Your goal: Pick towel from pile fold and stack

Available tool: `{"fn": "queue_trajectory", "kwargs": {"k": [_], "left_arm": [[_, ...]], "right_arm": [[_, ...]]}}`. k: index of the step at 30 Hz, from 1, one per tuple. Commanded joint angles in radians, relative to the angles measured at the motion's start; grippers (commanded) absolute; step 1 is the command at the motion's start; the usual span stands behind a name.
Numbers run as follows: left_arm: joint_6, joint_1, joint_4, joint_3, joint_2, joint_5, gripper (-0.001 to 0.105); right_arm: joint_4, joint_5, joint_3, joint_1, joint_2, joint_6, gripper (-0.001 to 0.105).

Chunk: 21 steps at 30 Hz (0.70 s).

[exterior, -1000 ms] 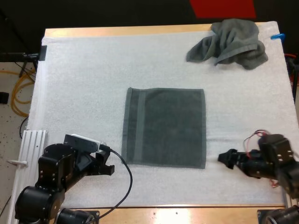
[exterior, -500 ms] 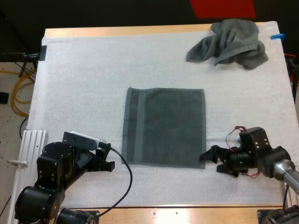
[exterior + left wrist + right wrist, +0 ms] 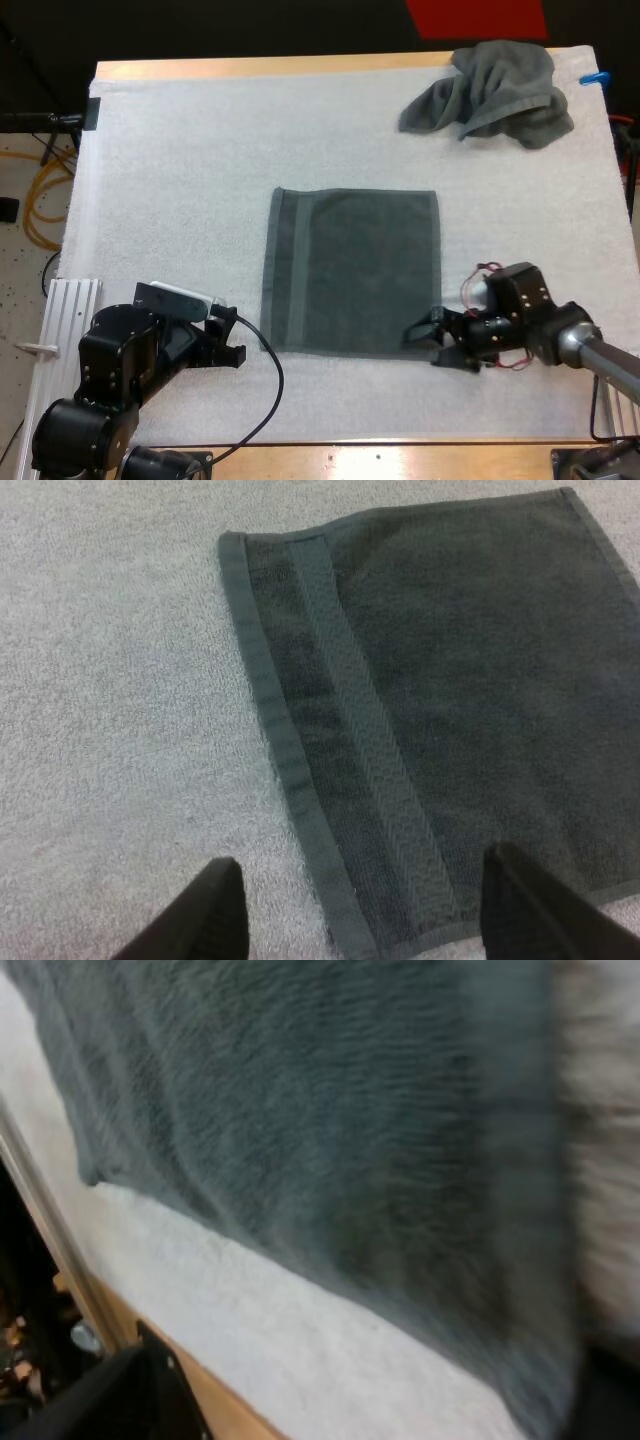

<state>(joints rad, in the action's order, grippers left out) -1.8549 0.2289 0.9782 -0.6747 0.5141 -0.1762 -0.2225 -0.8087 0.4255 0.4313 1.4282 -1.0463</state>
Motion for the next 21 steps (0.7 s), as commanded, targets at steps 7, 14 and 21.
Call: {"fn": "queue_trajectory", "kwargs": {"k": [7,14,21], "left_arm": [[-0.011,0.0,-0.013,-0.002,-0.006,-0.008,0.051],[-0.047,0.0,0.001,0.051,0.037,-0.136,0.051],[-0.081,0.0,-0.056,0.136,0.255,-0.241,0.051]], "right_arm": [[-0.018,0.165,-0.007,0.028,0.031,0.034,0.046],[-0.022,0.249,-0.007,0.028,0.015,0.011,0.0],[-0.029,0.271,-0.007,0.028,-0.063,0.002,0.0]]}}
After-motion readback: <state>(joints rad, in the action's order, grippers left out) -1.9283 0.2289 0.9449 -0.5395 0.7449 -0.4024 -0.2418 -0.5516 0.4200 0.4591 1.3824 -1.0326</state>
